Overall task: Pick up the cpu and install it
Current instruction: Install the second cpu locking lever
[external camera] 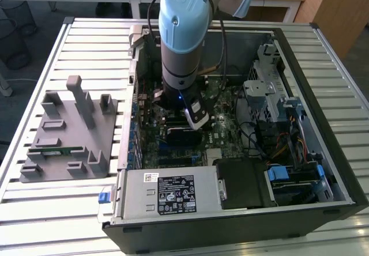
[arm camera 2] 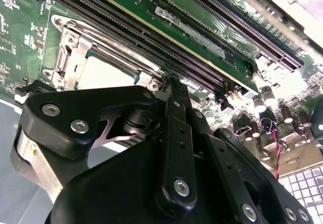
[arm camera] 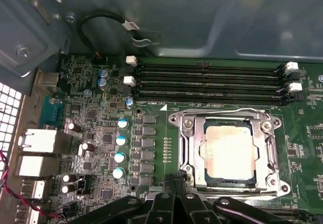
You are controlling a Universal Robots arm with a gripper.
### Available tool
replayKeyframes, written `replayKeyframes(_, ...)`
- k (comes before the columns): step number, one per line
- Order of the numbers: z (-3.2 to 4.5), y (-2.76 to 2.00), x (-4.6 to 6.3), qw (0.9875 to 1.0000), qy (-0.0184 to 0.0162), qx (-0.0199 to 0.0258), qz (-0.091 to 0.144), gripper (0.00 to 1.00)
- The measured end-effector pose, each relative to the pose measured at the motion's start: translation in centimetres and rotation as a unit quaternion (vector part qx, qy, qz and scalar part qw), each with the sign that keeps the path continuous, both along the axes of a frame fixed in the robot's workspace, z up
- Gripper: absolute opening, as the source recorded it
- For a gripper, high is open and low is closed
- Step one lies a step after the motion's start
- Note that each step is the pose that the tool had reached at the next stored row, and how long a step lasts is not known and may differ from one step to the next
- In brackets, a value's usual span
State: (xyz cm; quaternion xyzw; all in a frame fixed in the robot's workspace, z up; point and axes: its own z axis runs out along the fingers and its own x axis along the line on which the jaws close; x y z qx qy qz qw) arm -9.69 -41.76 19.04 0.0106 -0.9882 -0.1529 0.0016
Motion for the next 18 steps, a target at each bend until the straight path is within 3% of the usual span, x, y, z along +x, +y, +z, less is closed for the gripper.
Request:
replayKeyframes(9,-0.13,0.0,-0.21,1.0,0.0001,0.0001,0.0,0.11)
replayKeyframes(12,-0.14,0.0,-0.22,1.0,0.0,-0.0048,0.0,0.11)
replayKeyframes(18,-0.13,0.0,-0.22,1.0,0.0001,-0.0049,0.0,0.11)
